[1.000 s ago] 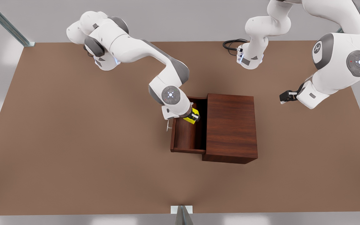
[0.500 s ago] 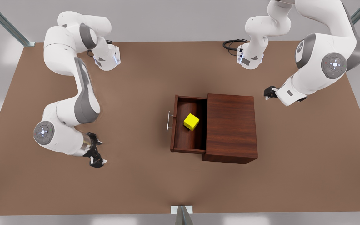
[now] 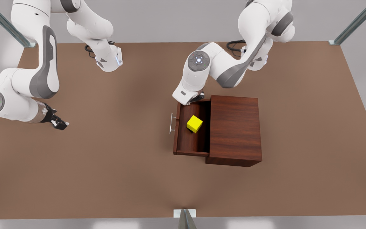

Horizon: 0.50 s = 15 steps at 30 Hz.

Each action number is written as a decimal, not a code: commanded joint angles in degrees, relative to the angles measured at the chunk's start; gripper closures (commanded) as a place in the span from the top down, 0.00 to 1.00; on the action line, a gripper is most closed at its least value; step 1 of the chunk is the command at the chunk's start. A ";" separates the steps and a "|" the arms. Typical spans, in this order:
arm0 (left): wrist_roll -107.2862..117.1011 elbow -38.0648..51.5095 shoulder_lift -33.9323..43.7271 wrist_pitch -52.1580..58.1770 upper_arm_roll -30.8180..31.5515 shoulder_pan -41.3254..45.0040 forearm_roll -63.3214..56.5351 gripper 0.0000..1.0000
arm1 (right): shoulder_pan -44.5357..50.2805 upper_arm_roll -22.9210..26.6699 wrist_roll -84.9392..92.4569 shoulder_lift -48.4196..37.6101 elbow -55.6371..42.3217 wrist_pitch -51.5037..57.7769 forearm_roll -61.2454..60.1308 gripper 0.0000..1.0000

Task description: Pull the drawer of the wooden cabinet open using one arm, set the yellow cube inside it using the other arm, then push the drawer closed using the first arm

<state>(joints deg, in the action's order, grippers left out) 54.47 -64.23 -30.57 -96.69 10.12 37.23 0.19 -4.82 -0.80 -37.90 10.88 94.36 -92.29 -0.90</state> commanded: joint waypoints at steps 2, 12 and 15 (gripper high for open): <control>99.78 1.39 -2.48 -18.53 -0.10 3.20 -1.24 0.00 | 0.95 -0.08 32.10 0.37 -0.05 1.24 -0.15 1.00; 112.25 1.30 -11.70 -34.09 -5.99 9.35 -2.47 0.00 | 0.95 -0.17 32.10 0.72 -0.22 1.23 -0.15 1.00; 112.96 1.30 -13.20 -35.41 -8.27 11.99 -2.47 0.00 | 0.95 -0.17 32.10 0.72 -0.31 1.24 -0.15 1.00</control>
<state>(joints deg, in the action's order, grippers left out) 115.57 -63.00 -43.57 -125.72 2.40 48.66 -2.26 -3.88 -0.96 -19.77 11.66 94.08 -91.19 -1.01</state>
